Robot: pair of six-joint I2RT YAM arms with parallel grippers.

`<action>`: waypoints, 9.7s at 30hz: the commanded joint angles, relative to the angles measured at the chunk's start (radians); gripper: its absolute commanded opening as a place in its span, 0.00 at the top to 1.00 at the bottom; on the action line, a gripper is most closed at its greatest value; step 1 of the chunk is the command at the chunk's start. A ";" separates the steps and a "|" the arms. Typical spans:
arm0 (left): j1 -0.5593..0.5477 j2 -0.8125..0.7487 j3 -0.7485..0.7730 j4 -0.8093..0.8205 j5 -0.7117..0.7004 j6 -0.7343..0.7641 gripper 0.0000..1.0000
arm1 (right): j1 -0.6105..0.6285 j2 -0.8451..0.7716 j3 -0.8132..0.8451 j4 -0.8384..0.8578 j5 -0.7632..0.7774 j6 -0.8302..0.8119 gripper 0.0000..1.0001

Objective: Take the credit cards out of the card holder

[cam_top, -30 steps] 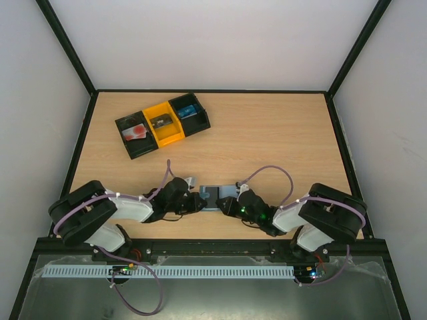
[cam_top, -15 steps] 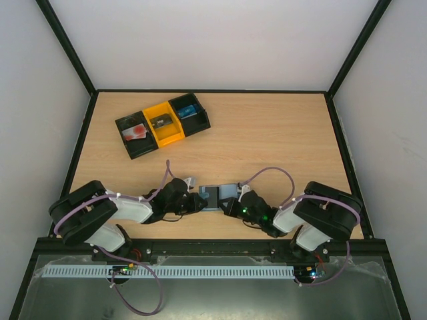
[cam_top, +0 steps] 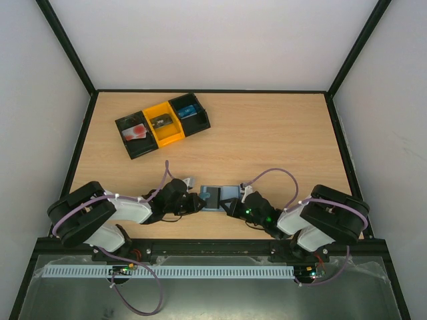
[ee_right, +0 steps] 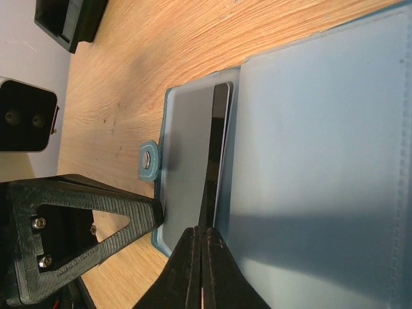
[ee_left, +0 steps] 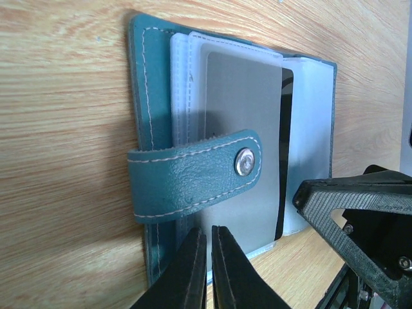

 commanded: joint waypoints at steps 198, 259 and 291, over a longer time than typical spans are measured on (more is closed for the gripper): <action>0.154 -0.755 0.141 -0.521 -0.130 -0.140 0.97 | 0.371 -0.616 0.076 -0.168 0.565 -1.426 0.02; 0.755 0.337 0.907 -0.568 -0.138 0.294 0.97 | 0.371 -1.034 0.143 -0.825 0.656 -0.696 0.02; 0.760 0.550 1.056 -0.564 -0.193 0.327 0.90 | 0.371 -1.035 0.083 -0.785 0.699 -0.792 0.02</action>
